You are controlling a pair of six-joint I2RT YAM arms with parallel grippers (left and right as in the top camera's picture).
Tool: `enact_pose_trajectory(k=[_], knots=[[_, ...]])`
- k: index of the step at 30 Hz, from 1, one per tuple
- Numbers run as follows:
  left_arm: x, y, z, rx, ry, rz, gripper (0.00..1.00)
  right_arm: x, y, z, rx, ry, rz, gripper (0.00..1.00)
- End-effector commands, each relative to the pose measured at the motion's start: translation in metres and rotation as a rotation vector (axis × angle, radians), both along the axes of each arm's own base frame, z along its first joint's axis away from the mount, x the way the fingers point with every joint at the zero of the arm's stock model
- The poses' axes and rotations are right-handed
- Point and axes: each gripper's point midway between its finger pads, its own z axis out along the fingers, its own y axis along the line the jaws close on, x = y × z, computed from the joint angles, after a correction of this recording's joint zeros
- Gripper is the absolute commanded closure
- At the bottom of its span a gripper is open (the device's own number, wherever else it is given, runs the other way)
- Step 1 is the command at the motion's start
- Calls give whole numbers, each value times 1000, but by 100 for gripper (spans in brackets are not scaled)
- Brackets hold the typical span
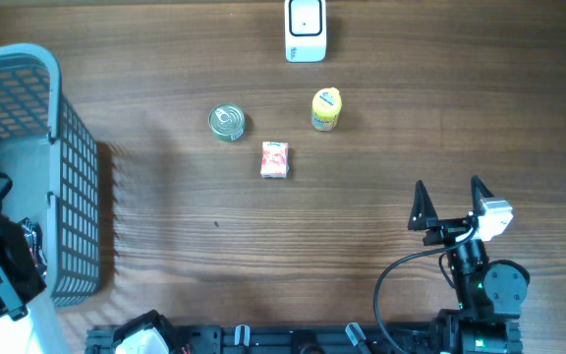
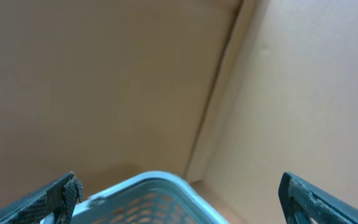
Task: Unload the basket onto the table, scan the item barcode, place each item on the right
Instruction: 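Reach the left gripper into the basket and grasp the hex wrench package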
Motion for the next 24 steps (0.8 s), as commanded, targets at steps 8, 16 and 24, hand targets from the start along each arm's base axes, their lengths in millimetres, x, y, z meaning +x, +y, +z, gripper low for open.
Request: enact_pose_trajectory(k=[8,16,24], knots=[[-7,28,-130,-614,32,37,0,0,1,2,12,-8,2,0],[-22,41,-215,-864,251,174,0,0,0,2,13,-8,2,0],[-17,52,-247,-834,307,115,0,0,0,2,12,-8,2,0]])
